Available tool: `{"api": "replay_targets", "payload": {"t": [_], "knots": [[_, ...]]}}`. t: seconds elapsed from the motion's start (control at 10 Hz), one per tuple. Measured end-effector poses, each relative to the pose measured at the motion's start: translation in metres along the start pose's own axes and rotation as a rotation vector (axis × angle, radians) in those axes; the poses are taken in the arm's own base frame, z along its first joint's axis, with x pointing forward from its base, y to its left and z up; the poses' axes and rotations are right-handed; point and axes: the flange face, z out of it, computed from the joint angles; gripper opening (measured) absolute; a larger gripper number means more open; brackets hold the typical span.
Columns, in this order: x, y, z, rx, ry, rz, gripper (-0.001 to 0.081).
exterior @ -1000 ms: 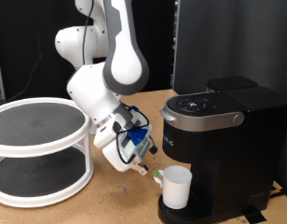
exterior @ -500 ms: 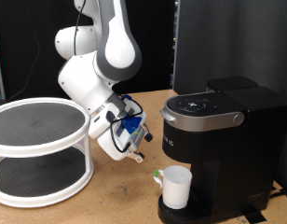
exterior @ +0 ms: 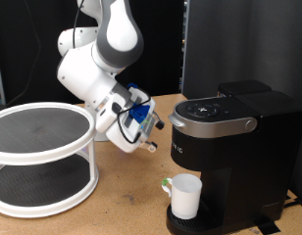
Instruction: Make a cup of coffee with the keurig machine
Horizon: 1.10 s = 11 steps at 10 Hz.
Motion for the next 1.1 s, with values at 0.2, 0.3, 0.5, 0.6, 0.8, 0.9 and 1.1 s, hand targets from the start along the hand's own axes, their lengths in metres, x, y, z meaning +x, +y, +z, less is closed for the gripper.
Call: {"api": "replay_targets", "payload": {"t": [0.2,0.3,0.5,0.6,0.8,0.9,1.1], "knots": [[0.015,-0.017,-0.016,0.003,0.052,0.024,0.0805],[0.022,-0.026,-0.024,0.001,0.066,0.033,0.0805],[0.035,-0.042,-0.043,-0.011,0.072,0.035,0.0805],[0.040,-0.049,-0.054,-0.014,0.072,0.029,0.0805],[0.047,-0.063,-0.077,0.006,0.071,0.014,0.0805],[0.049,-0.069,-0.089,0.015,0.076,0.016,0.0805],[0.052,-0.080,-0.113,0.034,0.078,0.020,0.0805]]}}
